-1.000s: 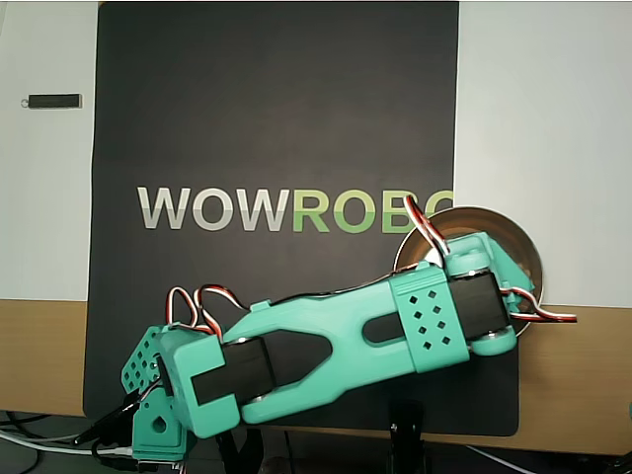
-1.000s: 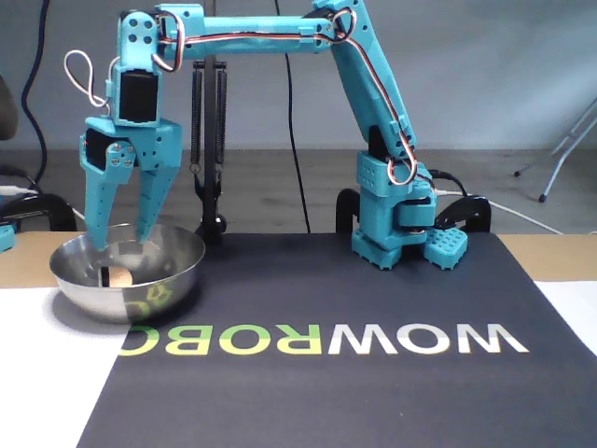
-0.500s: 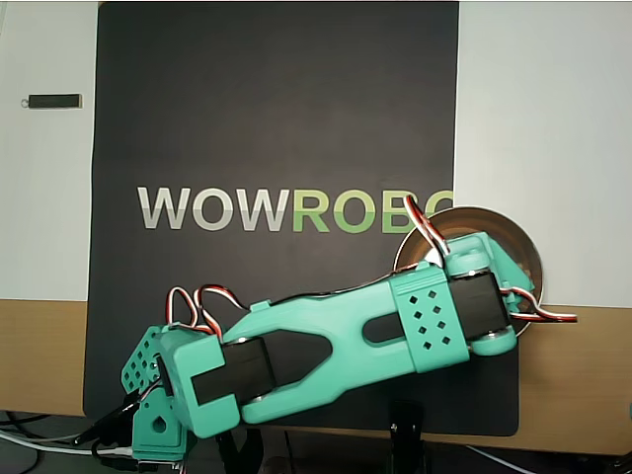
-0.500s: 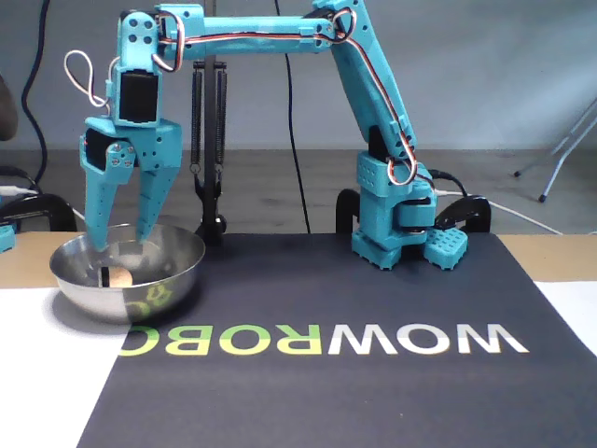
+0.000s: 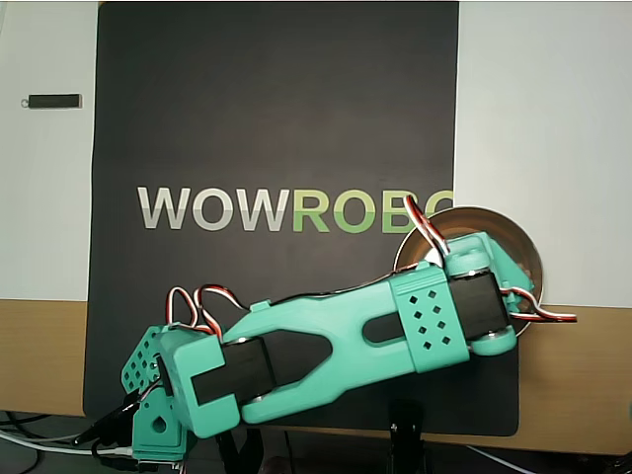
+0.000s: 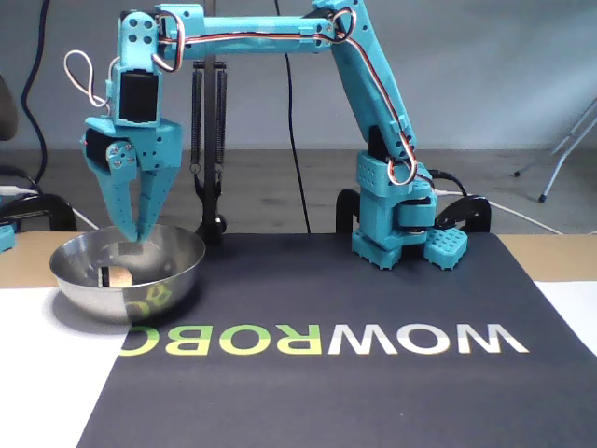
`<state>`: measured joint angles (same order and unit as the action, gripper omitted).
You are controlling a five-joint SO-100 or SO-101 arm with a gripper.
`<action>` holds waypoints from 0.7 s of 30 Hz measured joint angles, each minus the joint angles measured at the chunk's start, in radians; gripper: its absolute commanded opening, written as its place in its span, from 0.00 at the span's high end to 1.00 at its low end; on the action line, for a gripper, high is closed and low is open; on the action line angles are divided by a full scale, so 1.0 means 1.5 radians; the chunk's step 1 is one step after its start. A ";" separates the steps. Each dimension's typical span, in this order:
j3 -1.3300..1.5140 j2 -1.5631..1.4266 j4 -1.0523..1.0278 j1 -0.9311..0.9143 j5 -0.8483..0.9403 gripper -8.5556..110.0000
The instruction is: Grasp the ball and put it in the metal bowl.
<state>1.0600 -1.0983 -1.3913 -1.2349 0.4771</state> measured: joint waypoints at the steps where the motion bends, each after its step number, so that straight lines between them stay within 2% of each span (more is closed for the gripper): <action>1: 0.000 0.000 0.000 0.000 0.000 0.93; 10: 0.000 -0.005 -0.049 0.018 0.000 0.93; 21: 0.000 -0.069 -0.140 0.102 -0.004 0.93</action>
<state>1.0600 -1.2011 -1.6015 -1.0815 0.4709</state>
